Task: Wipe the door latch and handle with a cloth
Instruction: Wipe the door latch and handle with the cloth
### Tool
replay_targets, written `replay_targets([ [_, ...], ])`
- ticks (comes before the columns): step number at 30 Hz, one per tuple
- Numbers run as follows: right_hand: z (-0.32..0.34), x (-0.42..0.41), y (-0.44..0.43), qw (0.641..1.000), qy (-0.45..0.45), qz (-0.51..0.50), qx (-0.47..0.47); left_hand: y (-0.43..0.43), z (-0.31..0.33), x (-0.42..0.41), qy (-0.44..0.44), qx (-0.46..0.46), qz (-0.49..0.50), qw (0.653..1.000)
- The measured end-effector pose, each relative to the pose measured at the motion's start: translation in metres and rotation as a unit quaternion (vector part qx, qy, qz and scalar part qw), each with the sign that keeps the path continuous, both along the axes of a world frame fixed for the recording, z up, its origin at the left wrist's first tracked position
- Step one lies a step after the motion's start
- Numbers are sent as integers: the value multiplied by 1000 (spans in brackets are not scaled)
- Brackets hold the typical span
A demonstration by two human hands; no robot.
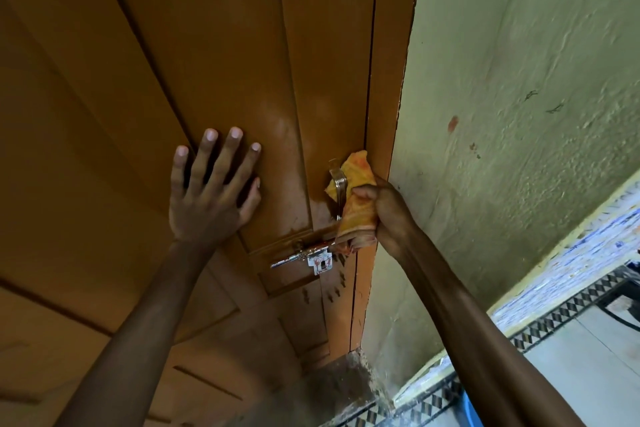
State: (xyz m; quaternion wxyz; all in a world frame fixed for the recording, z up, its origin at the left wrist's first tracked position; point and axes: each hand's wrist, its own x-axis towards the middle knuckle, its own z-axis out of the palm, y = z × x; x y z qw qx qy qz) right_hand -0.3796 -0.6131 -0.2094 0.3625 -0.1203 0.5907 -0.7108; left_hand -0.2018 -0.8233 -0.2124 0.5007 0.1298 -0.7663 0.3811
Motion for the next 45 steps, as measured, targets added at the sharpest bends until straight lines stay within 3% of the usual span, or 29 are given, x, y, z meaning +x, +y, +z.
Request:
replay_targets([
  [2, -6, 1, 3, 998, 42, 52, 16, 1, 1, 0, 3, 4, 1, 1000],
  [4, -17, -1, 0, 977, 167, 95, 96, 1, 3, 1, 3, 6, -1, 1000],
  [7, -32, 0, -7, 891, 401, 80, 196, 1, 5, 1, 4, 4, 4, 1000],
  [8, -34, 1, -9, 880, 428, 67, 194, 2, 5, 0, 2, 5, 5, 1000],
  [9, -29, 1, -9, 907, 384, 54, 164, 2, 5, 0, 0, 7, 4, 1000],
  [11, -15, -4, -10, 981, 160, 45, 98, 2, 4, 0, -2, 5, 6, 1000],
  [13, -7, -9, -9, 994, -69, 56, 65, 2, 3, 0, -5, 5, 10, 1000],
  [14, -8, -12, -11, 991, -118, 34, 44, 2, 2, 0, -5, 6, 9, 1000],
  [16, -15, -3, -14, 992, -123, 30, -16, 1, 1, 0, -5, 8, 9, 1000],
  [17, -19, 4, -14, 997, -73, 14, -10, 0, 0, 0, -4, 7, 11, 1000],
  [19, -28, 12, -13, 991, 123, -5, 50, 0, 1, 1, -3, 6, 11, 1000],
  [21, -39, 5, -13, 946, 306, 5, 104, 0, 1, 0, -6, 6, 9, 1000],
  [24, -53, -10, -13, 835, 505, 40, 212, 1, 3, 1, -7, 4, 14, 1000],
  [27, -48, -12, -11, 750, 588, 22, 302, 1, 4, 3, -15, 3, 15, 1000],
  [30, -41, -12, -6, 614, 693, 29, 377, 2, 4, 3, -17, 3, 15, 1000],
  [31, -42, -13, -4, 605, 693, 28, 390, 2, 3, 2, -18, 5, 12, 1000],
  [32, -45, -14, -5, 634, 670, 13, 385, 2, 3, 0, -18, 6, 11, 1000],
  [33, -46, -14, -7, 710, 611, -27, 350, 2, 2, 0, -17, 7, 12, 1000],
  [35, -41, -12, -13, 886, 389, -115, 226, 1, 2, 0, -16, 9, 8, 1000],
  [36, -37, -7, -16, 934, 281, -143, 169, 1, 2, 1, -15, 7, 8, 1000],
  [38, -33, 5, -15, 956, 215, -166, 110, -1, 2, 1, -17, 7, 9, 1000],
  [40, -36, 11, -10, 949, 266, -145, 92, -2, 2, 1, -19, 4, 13, 1000],
  [42, -32, 8, -4, 943, 302, -69, 121, -1, 2, 1, -17, -1, 11, 1000],
  [45, 0, -3, 1, 958, 224, 55, 170, 0, 2, 1, -15, 0, 5, 1000],
])
